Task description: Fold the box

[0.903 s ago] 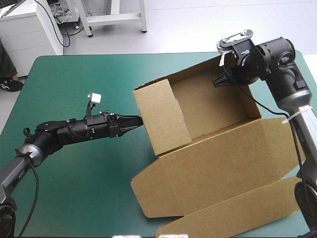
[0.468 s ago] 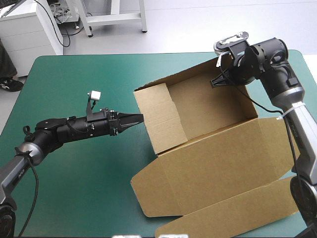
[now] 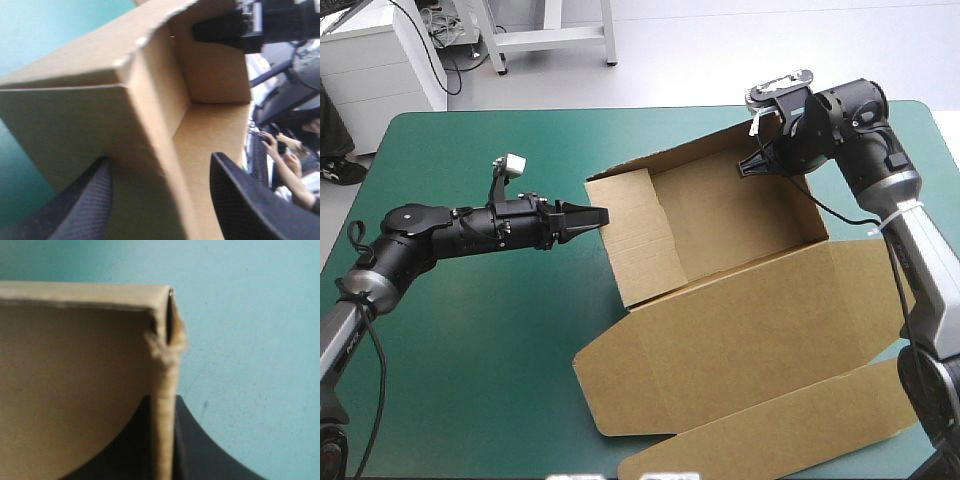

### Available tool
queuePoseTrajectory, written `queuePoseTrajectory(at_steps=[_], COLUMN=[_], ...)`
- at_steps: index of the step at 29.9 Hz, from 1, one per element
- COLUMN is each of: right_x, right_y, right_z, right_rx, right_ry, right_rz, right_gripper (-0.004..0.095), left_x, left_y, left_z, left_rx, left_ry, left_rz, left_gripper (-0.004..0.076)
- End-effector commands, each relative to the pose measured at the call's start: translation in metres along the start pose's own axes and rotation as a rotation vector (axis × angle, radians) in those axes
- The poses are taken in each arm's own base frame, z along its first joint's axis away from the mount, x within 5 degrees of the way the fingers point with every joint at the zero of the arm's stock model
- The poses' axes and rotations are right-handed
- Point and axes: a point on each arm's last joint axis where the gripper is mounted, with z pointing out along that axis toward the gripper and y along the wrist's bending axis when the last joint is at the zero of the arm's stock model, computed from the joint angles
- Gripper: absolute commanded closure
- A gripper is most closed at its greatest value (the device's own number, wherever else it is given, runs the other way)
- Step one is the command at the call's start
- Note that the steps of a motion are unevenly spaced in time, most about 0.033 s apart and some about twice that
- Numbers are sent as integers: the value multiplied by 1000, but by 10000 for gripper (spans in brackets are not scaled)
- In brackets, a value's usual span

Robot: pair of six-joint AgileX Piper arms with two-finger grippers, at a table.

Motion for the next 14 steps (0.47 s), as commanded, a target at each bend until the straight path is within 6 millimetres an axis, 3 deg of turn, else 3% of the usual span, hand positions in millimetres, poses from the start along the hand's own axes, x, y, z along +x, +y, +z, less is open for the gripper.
queuePoseTrajectory(at_steps=[1, 6, 14], right_x=[-9, -11, -20], right_y=[-1, 8, 41], right_z=[-28, -29, -36], right_rx=[-16, -47, -119], right_ry=[-142, -166, -255], right_rz=[46, 41, 13], right_gripper=[926, 926, 926], left_x=[-12, -8, -12], left_y=[-21, -20, -26], left_z=[0, 15, 22], left_rx=[-43, -167, -333], left_ry=[-66, -76, -66], left_rz=[1, -2, 51], left_gripper=[310, 310, 340])
